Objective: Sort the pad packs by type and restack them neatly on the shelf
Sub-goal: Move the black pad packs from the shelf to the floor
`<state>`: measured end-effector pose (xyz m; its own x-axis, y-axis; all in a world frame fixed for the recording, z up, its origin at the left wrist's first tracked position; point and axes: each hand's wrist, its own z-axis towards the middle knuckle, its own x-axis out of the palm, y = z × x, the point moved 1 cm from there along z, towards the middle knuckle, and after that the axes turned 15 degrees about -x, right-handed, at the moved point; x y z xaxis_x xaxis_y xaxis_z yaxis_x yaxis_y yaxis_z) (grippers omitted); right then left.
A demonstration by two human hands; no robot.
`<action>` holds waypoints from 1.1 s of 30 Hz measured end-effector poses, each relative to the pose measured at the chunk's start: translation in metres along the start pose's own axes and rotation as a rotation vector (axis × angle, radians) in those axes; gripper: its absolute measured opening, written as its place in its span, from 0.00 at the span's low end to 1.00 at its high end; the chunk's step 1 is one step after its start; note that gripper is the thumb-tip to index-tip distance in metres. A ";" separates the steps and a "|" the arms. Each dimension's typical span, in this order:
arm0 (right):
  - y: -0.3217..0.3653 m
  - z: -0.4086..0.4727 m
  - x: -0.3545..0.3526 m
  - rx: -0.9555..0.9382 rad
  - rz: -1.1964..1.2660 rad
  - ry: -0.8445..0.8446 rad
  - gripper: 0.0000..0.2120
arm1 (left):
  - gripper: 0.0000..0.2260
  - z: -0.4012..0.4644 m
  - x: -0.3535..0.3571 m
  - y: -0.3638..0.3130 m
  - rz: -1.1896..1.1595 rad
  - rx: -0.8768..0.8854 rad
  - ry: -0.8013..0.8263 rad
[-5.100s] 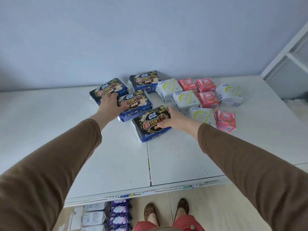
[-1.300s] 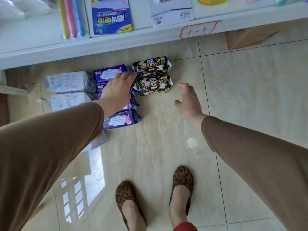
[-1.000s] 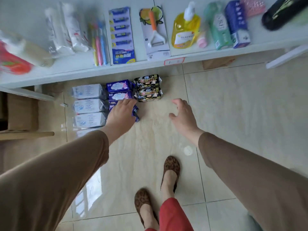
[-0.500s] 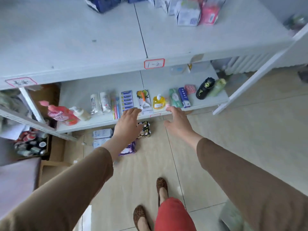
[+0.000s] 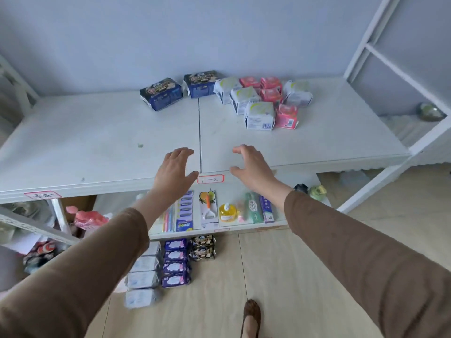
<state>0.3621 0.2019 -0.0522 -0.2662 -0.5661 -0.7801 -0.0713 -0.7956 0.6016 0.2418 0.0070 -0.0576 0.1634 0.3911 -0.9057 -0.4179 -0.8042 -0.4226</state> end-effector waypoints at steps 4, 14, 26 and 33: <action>-0.017 0.053 -0.021 -0.040 0.003 0.035 0.24 | 0.25 0.039 -0.005 -0.007 -0.002 -0.061 -0.025; -0.047 0.207 -0.040 -0.123 0.007 0.040 0.23 | 0.25 0.170 -0.014 0.005 -0.004 -0.152 -0.057; -0.105 0.379 -0.042 -0.105 -0.111 0.085 0.21 | 0.24 0.327 -0.034 0.039 -0.030 -0.321 -0.093; -0.142 0.463 -0.024 0.037 -0.255 0.275 0.24 | 0.28 0.398 -0.029 0.081 0.011 -0.505 -0.062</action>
<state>-0.0665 0.4281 -0.0394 0.0323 -0.3914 -0.9196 -0.1376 -0.9131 0.3838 -0.1521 0.1087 -0.0532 0.1014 0.3948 -0.9132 0.0675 -0.9185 -0.3896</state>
